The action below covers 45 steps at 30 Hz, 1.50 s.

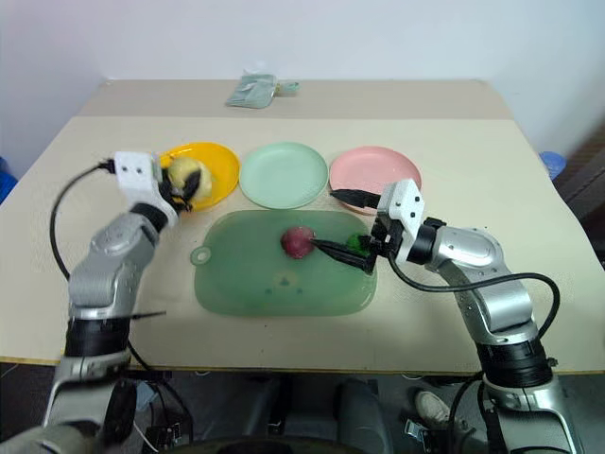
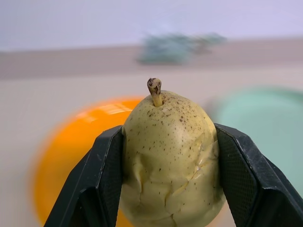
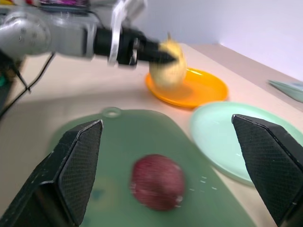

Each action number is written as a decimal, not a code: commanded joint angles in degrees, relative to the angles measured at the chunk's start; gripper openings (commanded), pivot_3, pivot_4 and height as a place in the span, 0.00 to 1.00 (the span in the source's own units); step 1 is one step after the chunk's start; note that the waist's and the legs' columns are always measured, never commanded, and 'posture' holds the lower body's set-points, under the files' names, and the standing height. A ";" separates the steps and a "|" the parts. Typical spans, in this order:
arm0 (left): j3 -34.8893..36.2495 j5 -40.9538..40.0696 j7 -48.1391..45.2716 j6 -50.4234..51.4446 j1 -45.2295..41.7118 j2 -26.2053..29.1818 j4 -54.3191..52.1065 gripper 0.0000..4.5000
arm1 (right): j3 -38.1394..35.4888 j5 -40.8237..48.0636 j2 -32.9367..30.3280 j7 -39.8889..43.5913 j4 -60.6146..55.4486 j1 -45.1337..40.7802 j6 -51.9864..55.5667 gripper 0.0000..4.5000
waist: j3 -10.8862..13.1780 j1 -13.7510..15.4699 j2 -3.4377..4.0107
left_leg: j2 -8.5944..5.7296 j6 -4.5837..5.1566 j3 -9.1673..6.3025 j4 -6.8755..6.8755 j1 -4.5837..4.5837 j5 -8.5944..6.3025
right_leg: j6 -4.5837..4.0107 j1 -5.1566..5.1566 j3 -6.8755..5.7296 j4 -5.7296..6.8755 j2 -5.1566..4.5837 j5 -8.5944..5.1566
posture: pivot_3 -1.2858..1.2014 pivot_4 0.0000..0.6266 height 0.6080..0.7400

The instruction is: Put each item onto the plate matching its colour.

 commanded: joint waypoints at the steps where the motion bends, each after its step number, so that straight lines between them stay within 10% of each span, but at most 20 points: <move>1: 1.91 1.94 4.59 -5.91 -7.30 -2.55 11.33 0.53 | 0.36 -1.46 1.47 -0.80 1.35 -2.31 -2.18 1.00 | 0.02 0.12 -0.04 | 0.00 0.00 0.00 0.02 -0.05 0.01 | 0.01 -0.03 -0.01 0.00 0.00 0.00 | 0.52 0.24 1.00; 3: 1.80 3.32 6.16 -8.75 -10.57 -3.45 17.66 0.53 | 0.67 -2.08 2.06 -1.01 2.31 -2.99 -2.52 1.00 | 0.02 0.06 -0.05 | -0.01 -0.01 -0.01 0.10 -0.19 0.02 | 0.07 -0.14 -0.04 0.00 0.00 0.04 | 0.52 0.24 1.00; 8: 1.15 4.31 5.39 -14.44 -15.09 -4.62 29.20 0.99 | 0.97 -2.81 2.75 -1.33 3.06 -3.57 -3.10 1.00 | 0.03 -0.25 -0.06 | -0.07 0.01 0.01 0.78 -1.01 0.02 | 0.13 -0.92 -0.04 0.51 -0.02 0.08 | 0.52 0.24 1.00; 16: 0.53 -3.93 -9.13 -12.08 -2.04 -2.69 6.06 0.99 | 1.62 -2.55 3.45 -2.89 0.78 -3.07 -0.43 1.00 | 0.03 -1.47 -0.06 | -0.07 0.01 0.02 0.82 -1.03 0.01 | 0.13 -0.94 0.00 0.58 -0.04 0.08 | 0.52 0.24 1.00; 23: 4.35 -20.60 -34.90 -4.78 19.50 9.90 -18.26 0.99 | 7.69 -6.97 4.27 -7.80 -0.38 -7.06 8.13 1.00 | 0.02 -3.06 0.01 | -0.01 -0.01 0.00 0.77 -1.01 0.03 | 0.09 -0.95 0.02 0.60 -0.01 0.07 | 0.52 0.24 1.00; 32: 10.45 -29.89 -61.74 -6.22 33.33 24.75 -21.09 0.99 | 14.65 -9.39 6.07 -8.79 -0.65 -12.66 17.11 1.00 | 0.04 -2.49 0.12 | -0.01 0.29 0.00 0.70 -0.94 -0.16 | 0.04 -1.00 0.01 0.45 -0.06 0.07 | 0.52 0.24 1.00; 45: 12.78 -26.61 -68.72 -13.56 42.12 25.78 -22.80 0.99 | 21.89 -15.73 7.17 -8.02 5.86 -16.64 20.78 1.00 | 0.05 -2.92 0.14 | -0.01 0.32 0.03 0.56 -0.94 -0.19 | 0.03 -1.04 0.03 0.45 -0.06 0.07 | 0.52 0.24 1.00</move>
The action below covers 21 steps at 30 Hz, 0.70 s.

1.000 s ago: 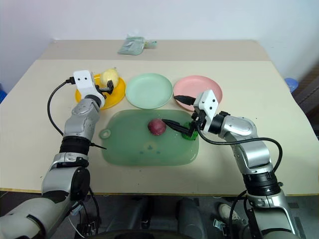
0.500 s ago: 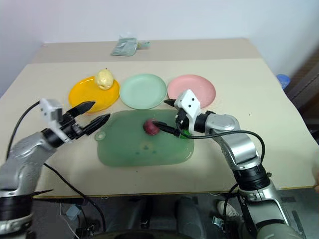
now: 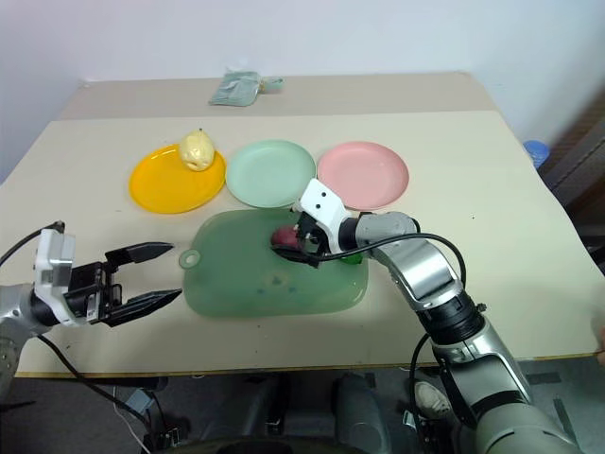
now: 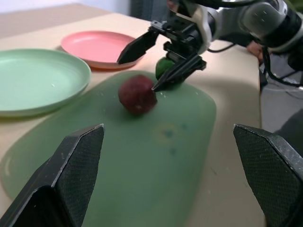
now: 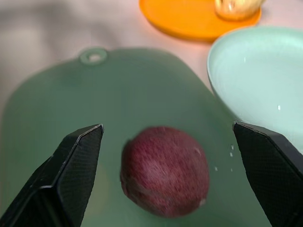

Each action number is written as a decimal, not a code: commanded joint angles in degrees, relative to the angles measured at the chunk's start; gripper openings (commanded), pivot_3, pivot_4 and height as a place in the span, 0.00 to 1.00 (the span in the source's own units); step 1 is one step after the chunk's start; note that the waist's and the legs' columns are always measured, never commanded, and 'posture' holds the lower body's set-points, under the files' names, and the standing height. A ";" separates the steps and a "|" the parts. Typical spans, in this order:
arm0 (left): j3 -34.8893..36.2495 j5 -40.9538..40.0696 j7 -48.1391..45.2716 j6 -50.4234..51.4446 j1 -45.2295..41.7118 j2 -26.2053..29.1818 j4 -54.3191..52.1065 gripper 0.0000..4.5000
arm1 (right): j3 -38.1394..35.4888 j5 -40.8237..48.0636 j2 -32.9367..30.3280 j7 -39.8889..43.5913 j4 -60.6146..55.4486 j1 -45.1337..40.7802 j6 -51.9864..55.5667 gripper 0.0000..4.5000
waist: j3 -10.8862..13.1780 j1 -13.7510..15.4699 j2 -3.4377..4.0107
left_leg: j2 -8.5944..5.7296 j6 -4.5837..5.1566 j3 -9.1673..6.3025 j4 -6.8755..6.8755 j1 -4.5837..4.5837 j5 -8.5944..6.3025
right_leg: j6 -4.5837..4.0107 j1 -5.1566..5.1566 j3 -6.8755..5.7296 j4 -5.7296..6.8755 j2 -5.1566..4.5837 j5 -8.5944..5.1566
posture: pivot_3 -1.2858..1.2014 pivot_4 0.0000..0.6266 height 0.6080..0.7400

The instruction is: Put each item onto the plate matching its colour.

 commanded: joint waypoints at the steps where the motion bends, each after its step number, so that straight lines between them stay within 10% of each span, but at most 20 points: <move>1: 2.10 1.30 -0.93 -3.77 1.83 -0.22 -2.23 0.99 | 1.89 -2.27 0.51 0.80 1.43 -1.44 -1.19 1.00 | 0.00 0.00 0.00 | 0.00 0.00 0.01 0.00 0.00 0.00 | 0.00 0.00 0.00 0.00 0.00 0.00 | 0.52 0.24 1.00; 5: 2.43 1.51 0.44 -5.04 3.76 -0.96 -3.90 0.99 | 3.84 -4.60 0.73 1.94 4.09 -2.33 -2.20 1.00 | 0.00 0.02 0.01 | 0.00 0.02 0.00 0.00 0.00 -0.01 | 0.00 -0.01 0.00 -0.01 0.00 0.00 | 0.52 0.24 1.00; 9: 2.97 1.41 1.86 -5.19 5.49 -1.75 -5.16 1.00 | 3.14 -5.12 1.15 2.59 4.12 -2.90 -2.94 0.70 | 0.01 0.02 0.01 | 0.00 0.02 0.01 0.00 0.00 -0.01 | 0.00 -0.01 0.00 -0.01 0.00 0.00 | 0.52 0.24 1.00; 21: 0.25 0.07 10.34 -1.49 1.18 -3.87 -7.81 1.00 | -15.31 2.32 2.52 -2.67 9.45 -12.27 0.71 0.70 | 0.02 0.05 0.03 | 0.00 0.08 0.00 0.00 0.01 -0.05 | 0.00 -0.01 0.00 0.00 0.01 0.01 | 0.52 0.24 1.00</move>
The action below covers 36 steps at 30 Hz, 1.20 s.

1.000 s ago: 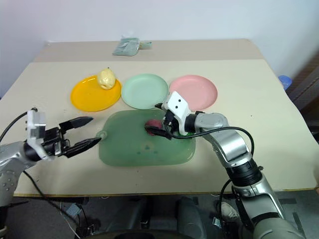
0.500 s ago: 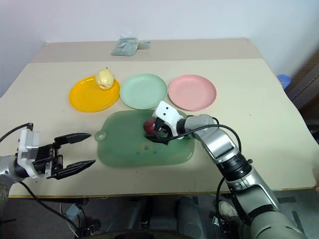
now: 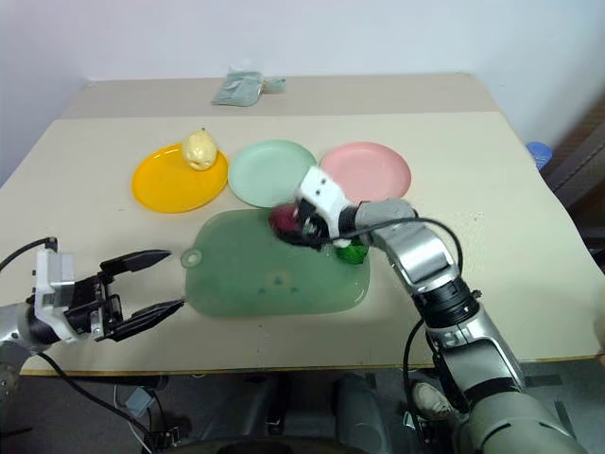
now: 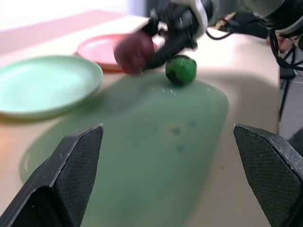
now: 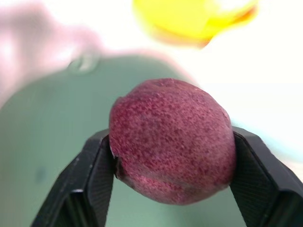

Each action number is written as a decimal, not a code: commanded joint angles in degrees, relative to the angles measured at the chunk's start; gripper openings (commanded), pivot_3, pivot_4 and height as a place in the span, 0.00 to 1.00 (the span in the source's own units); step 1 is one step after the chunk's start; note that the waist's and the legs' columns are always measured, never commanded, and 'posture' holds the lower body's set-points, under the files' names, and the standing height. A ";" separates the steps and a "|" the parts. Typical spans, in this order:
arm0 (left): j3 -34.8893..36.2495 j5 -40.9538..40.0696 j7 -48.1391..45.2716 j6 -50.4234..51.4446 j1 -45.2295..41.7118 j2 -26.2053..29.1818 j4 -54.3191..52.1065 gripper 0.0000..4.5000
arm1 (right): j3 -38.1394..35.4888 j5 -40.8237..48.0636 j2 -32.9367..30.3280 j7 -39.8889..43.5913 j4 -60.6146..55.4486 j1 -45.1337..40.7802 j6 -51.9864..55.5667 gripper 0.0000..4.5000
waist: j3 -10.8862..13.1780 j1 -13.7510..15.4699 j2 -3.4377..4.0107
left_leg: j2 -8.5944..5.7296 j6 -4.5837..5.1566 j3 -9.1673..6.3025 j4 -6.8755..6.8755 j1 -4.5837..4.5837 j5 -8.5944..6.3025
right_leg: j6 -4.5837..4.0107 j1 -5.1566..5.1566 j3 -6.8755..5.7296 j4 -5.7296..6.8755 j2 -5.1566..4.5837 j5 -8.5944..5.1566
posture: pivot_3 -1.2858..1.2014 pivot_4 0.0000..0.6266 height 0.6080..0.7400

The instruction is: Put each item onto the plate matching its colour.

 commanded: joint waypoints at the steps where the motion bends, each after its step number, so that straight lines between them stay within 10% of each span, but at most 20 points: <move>1: -1.35 -0.78 2.37 0.72 -1.96 -1.01 -1.69 1.00 | -6.18 -0.80 -0.20 -3.58 7.86 -4.89 -5.24 0.70 | 0.00 -0.07 0.00 | 0.00 0.00 0.00 0.00 0.00 0.00 | 0.00 0.00 0.00 0.00 0.00 0.00 | 0.52 0.24 1.00; 14: -10.20 2.91 7.98 0.11 -14.21 -6.89 0.96 1.00 | -9.42 -11.61 4.08 -8.81 71.24 -20.00 -50.15 0.70 | 0.01 -1.04 0.03 | 0.01 -0.38 0.14 -0.07 0.05 0.25 | 0.00 0.07 0.06 0.07 0.02 0.01 | 0.52 0.24 1.00; 19: -10.74 1.96 8.01 1.31 -13.20 -6.49 -1.25 1.00 | -10.72 -12.61 4.33 -9.93 75.54 -21.02 -54.15 0.99 | 0.03 -1.79 0.06 | 0.02 -0.41 0.13 -0.09 0.04 0.27 | 0.00 0.06 0.06 0.08 0.02 0.01 | 0.52 0.24 1.00; 25: -9.71 -1.08 4.87 3.48 -10.71 -3.84 -2.85 1.00 | -13.81 -9.27 -0.21 0.19 67.98 -17.91 -53.58 0.99 | 0.11 -1.60 0.20 | 0.02 -0.41 0.13 -0.10 0.04 0.27 | 0.00 0.07 0.06 0.07 0.03 0.01 | 0.52 0.24 1.00; 36: -13.67 -3.79 -2.39 9.19 -19.17 1.44 -0.57 1.00 | -18.90 11.36 -13.34 11.54 2.86 19.18 -16.44 0.99 | 0.15 -0.07 0.46 | 0.01 -0.04 0.06 0.01 0.04 0.05 | 0.00 0.16 0.07 0.08 0.00 0.01 | 0.52 0.24 1.00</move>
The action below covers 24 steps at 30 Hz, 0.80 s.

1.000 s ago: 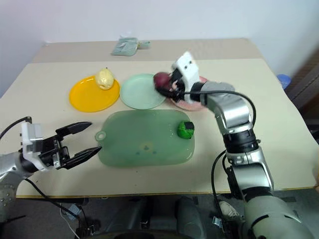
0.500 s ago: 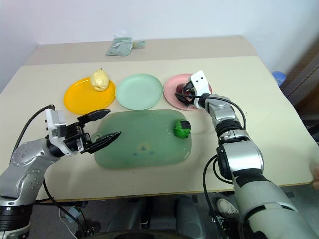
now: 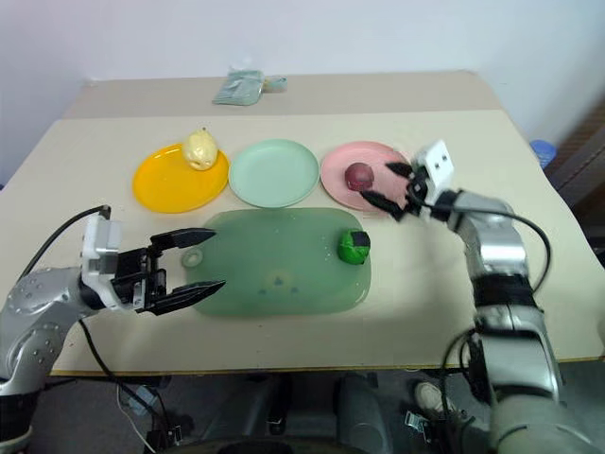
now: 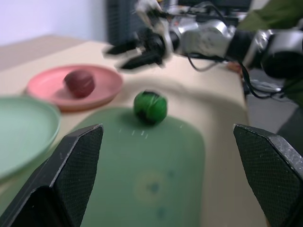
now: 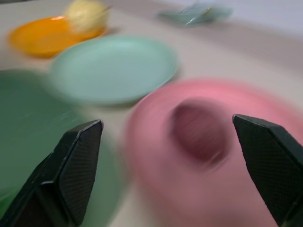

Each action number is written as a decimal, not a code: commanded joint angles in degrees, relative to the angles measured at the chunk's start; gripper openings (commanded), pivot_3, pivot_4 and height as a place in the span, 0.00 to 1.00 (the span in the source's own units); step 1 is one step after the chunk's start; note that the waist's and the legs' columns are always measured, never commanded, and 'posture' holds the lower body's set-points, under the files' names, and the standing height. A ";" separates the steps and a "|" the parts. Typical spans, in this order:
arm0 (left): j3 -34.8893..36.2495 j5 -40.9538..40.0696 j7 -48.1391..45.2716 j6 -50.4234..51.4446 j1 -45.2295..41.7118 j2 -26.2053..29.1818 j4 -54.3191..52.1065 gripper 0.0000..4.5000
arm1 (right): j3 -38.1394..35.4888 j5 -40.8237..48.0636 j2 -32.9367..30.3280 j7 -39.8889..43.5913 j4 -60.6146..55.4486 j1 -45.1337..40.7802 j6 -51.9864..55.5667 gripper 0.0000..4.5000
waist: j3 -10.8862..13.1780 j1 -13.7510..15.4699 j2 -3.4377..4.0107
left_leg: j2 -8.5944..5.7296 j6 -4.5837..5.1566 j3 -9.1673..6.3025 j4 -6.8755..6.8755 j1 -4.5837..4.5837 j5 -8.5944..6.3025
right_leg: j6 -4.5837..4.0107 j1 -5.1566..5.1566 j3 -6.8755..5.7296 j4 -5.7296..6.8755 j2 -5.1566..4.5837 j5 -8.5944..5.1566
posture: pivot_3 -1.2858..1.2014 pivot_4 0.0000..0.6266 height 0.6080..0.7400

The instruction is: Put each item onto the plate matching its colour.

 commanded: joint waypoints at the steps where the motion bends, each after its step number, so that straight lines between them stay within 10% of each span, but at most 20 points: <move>1: -1.48 -1.08 -1.59 1.73 -2.91 1.03 -0.33 1.00 | -2.72 5.27 -1.75 -1.43 -13.04 4.47 6.91 0.99 | -0.02 -0.31 0.04 | 0.01 0.00 0.01 0.00 0.02 0.00 | 0.00 -0.01 0.01 0.01 0.01 0.00 | 0.52 0.24 1.00; 24: 1.00 2.38 -6.57 -0.71 -0.09 3.76 2.98 1.00 | 6.78 0.69 3.23 -5.15 -11.59 8.82 6.55 0.94 | -0.01 -0.03 0.03 | 0.03 -0.01 0.02 -0.02 0.04 0.00 | 0.00 0.02 0.00 -0.03 0.01 0.00 | 0.52 0.24 1.00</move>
